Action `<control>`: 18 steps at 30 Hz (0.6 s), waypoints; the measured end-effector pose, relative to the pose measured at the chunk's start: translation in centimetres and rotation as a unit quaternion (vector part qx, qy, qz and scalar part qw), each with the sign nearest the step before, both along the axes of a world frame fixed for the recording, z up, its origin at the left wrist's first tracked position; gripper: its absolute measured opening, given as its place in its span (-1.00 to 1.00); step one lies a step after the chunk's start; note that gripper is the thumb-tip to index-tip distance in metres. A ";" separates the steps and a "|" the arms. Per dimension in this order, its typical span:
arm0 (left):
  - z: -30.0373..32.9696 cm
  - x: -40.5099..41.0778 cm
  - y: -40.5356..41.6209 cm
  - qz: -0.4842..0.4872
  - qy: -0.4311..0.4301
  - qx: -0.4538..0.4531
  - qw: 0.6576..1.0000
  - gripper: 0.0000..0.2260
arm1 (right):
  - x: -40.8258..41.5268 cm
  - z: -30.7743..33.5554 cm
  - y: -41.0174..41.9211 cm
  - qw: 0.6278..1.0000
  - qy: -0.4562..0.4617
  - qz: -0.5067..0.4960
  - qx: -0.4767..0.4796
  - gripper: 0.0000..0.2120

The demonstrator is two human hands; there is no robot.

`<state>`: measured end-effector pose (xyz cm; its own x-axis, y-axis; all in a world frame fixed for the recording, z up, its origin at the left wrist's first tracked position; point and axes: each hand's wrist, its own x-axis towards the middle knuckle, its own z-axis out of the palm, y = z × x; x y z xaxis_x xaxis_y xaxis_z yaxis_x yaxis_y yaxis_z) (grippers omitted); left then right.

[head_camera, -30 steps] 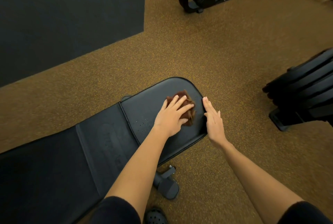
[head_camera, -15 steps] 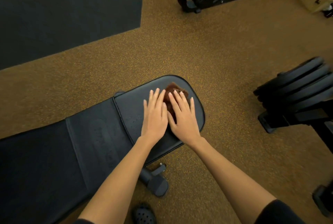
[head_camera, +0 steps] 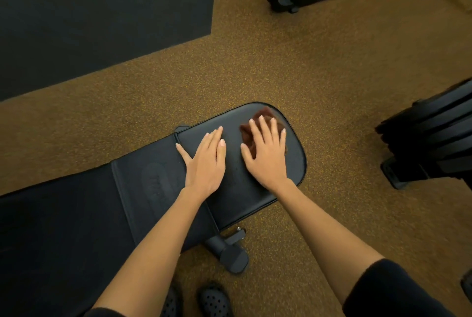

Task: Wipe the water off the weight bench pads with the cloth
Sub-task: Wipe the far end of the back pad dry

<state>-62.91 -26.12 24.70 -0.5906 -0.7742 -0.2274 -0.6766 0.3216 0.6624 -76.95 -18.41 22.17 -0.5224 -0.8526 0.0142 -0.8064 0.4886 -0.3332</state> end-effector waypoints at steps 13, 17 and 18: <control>-0.1 0.8 0.1 0.020 0.057 0.059 0.996 -0.57 | 2.6 0.3 6.5 0.958 0.023 0.283 0.031 -0.51; -0.4 0.9 0.1 -0.035 -0.021 0.039 0.998 -0.56 | -0.6 0.3 7.3 0.983 0.042 0.180 0.012 -0.50; -0.6 1.0 0.0 -0.050 -0.042 0.022 0.998 -0.57 | -1.3 0.2 7.0 0.988 0.044 0.150 0.009 -0.50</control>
<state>-61.91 -26.07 24.10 -0.6420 -0.7004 -0.3119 -0.6962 0.3621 0.6199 -78.22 -11.41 22.39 -0.2446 -0.9691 0.0312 -0.9412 0.2295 -0.2478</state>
